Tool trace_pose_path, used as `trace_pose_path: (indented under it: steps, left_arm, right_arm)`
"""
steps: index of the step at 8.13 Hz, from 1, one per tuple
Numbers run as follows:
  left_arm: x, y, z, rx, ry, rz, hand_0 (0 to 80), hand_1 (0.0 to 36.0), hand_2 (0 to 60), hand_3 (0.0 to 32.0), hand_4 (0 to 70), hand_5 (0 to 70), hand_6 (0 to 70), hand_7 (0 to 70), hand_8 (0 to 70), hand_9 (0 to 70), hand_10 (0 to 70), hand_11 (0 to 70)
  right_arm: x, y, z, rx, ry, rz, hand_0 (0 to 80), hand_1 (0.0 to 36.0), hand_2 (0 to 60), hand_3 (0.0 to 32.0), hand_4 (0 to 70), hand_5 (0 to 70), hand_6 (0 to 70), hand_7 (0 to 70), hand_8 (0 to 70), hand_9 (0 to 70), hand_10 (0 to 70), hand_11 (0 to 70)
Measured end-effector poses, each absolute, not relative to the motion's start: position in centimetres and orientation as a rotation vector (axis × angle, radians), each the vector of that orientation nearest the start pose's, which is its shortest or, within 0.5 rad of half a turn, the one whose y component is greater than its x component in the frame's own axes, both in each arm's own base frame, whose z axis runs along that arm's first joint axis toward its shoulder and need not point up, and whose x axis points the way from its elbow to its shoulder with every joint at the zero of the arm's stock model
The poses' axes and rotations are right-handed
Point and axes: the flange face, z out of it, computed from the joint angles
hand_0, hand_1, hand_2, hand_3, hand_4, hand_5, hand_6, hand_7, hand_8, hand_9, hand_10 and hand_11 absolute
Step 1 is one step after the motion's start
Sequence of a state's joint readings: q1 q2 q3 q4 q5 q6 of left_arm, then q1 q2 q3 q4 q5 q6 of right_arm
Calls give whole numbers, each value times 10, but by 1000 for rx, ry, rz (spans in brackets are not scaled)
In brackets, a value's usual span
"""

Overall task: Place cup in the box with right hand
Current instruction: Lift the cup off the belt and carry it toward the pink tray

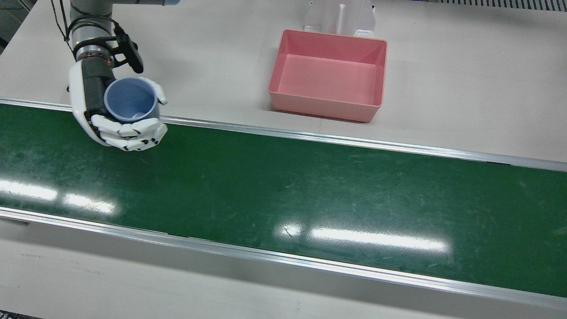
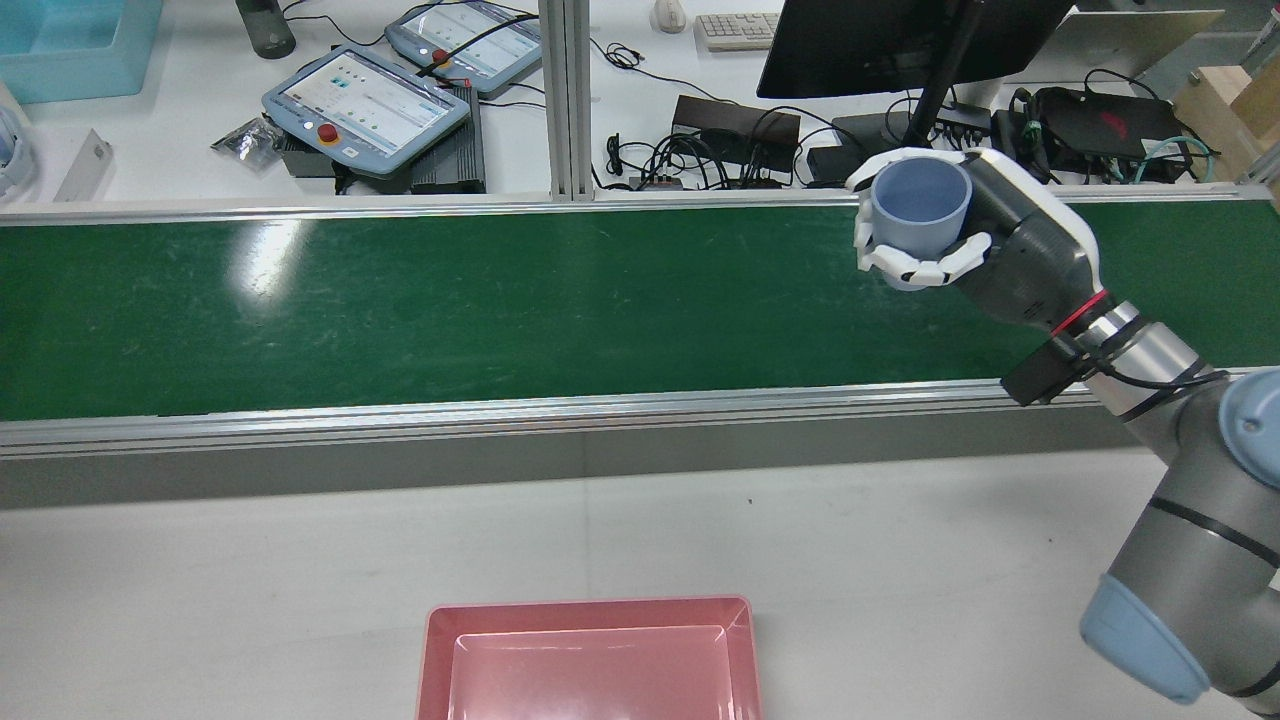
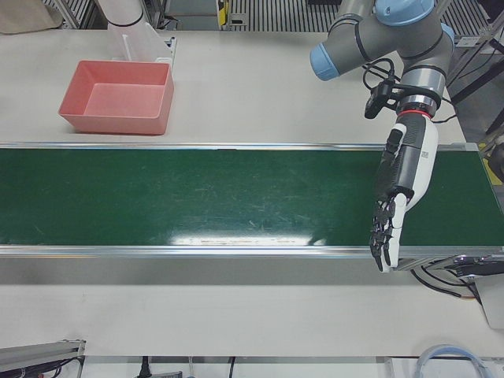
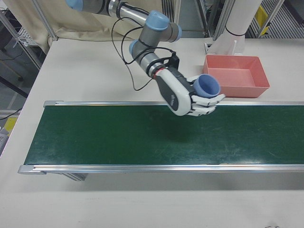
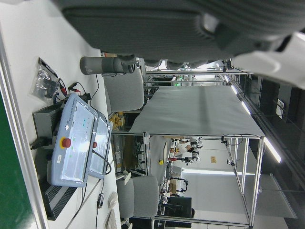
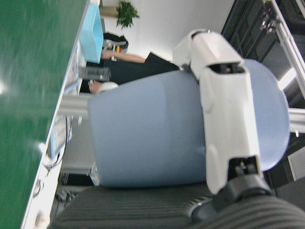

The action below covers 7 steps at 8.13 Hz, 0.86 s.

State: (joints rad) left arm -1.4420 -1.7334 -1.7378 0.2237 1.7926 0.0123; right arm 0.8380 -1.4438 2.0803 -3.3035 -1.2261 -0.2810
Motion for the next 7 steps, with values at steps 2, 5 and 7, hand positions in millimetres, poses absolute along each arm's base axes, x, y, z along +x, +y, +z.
trace_pose_path:
  steps: [2, 5, 7]
  left_arm:
    - [-40, -557, 544, -340, 2132, -1911, 0, 0, 0, 0, 0, 0, 0, 0, 0, 0, 0, 0]
    - [-40, -557, 544, -340, 2132, -1911, 0, 0, 0, 0, 0, 0, 0, 0, 0, 0, 0, 0]
    - [-40, -557, 544, -340, 2131, -1911, 0, 0, 0, 0, 0, 0, 0, 0, 0, 0, 0, 0]
  right_arm:
    - [-283, -426, 333, 566, 2960, -1639, 800, 360, 600, 0, 258, 265, 451, 700, 700, 700, 500, 700]
    - [-356, -350, 306, 797, 3052, -1561, 800, 360, 600, 0, 178, 246, 412, 700, 700, 700, 492, 700]
    - [-404, -293, 306, 923, 3090, -1567, 628, 360, 600, 0, 123, 216, 357, 700, 601, 700, 450, 664]
